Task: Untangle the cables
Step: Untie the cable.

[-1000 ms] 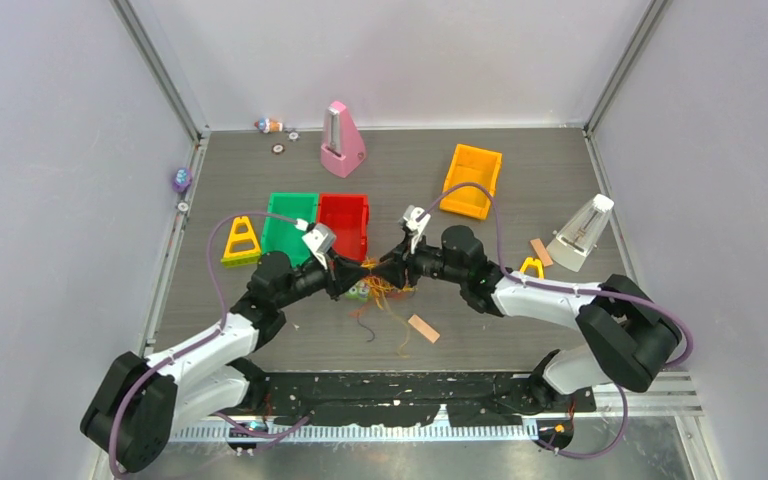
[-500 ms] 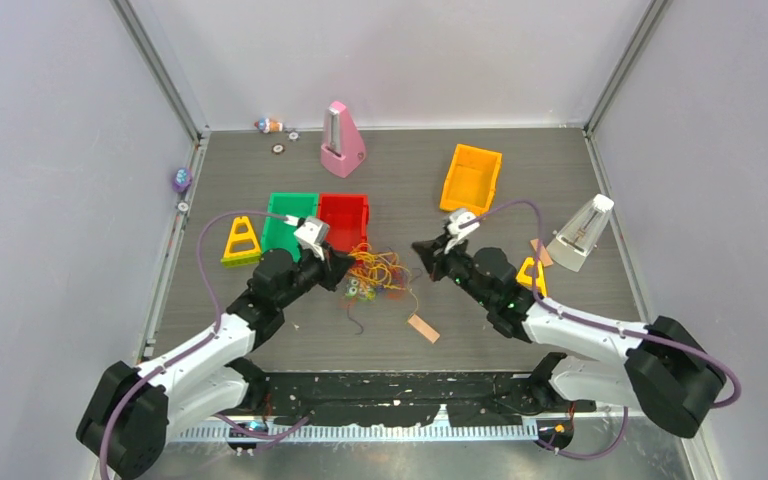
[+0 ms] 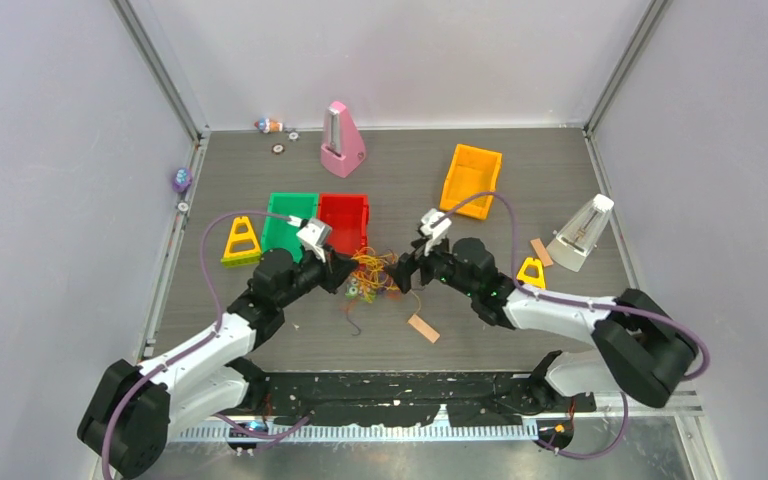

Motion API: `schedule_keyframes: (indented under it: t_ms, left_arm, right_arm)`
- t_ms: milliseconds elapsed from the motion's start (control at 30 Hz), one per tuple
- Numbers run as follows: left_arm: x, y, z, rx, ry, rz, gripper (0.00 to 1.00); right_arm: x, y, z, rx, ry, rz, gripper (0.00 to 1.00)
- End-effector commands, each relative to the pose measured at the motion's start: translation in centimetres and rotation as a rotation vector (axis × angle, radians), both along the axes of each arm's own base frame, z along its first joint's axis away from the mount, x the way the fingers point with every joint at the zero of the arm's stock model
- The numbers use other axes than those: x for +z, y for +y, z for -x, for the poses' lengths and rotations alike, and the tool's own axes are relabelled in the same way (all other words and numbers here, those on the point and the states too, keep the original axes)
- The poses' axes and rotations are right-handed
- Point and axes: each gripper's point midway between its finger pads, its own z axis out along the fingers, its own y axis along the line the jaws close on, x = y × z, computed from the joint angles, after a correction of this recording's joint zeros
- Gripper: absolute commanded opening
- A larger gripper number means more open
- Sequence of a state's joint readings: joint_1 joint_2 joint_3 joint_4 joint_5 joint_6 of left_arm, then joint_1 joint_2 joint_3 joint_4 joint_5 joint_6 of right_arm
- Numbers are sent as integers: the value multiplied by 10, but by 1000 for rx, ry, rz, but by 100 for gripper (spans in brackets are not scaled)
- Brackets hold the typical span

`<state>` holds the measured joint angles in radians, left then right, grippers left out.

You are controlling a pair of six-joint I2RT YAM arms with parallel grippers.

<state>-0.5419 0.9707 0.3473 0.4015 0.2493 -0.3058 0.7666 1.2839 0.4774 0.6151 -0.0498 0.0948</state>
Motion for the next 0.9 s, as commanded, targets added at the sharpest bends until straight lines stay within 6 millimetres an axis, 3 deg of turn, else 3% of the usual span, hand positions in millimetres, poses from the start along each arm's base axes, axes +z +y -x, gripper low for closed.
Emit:
schedule_keyframes:
  t_ms: [0,167,233,300,367,400,433,467,533,600,867]
  left_arm:
    - [31,-15,8,-105,-114,81,6]
    - [38,-25,20,-193,-138,116,7]
    - [42,-29,25,-231,-147,136,8]
    - [45,-34,30,-273,-144,151,13]
    - [43,-34,29,-267,-139,152,28]
    - [43,-33,27,-252,-138,150,40]
    - [42,-30,26,-235,-139,149,53]
    - [42,-29,24,-220,-140,147,62]
    - [40,-23,19,-175,-138,134,70]
    - [38,-19,18,-152,-139,120,71]
    - [38,-21,19,-167,-145,119,63]
  right_arm:
    - [16,48,22,252,-19,1,98]
    - [-2,65,24,270,9,79,97]
    - [-1,70,19,252,11,93,71]
    - [0,70,17,233,7,96,29]
    - [9,65,21,223,-28,66,10]
    - [26,62,20,206,-71,21,8]
    - [20,55,24,194,-67,22,6]
    - [35,49,21,154,-97,-17,6]
    - [41,36,19,90,-100,-38,6]
    - [44,27,13,15,-74,-50,6]
    - [67,28,9,-56,29,-144,6]
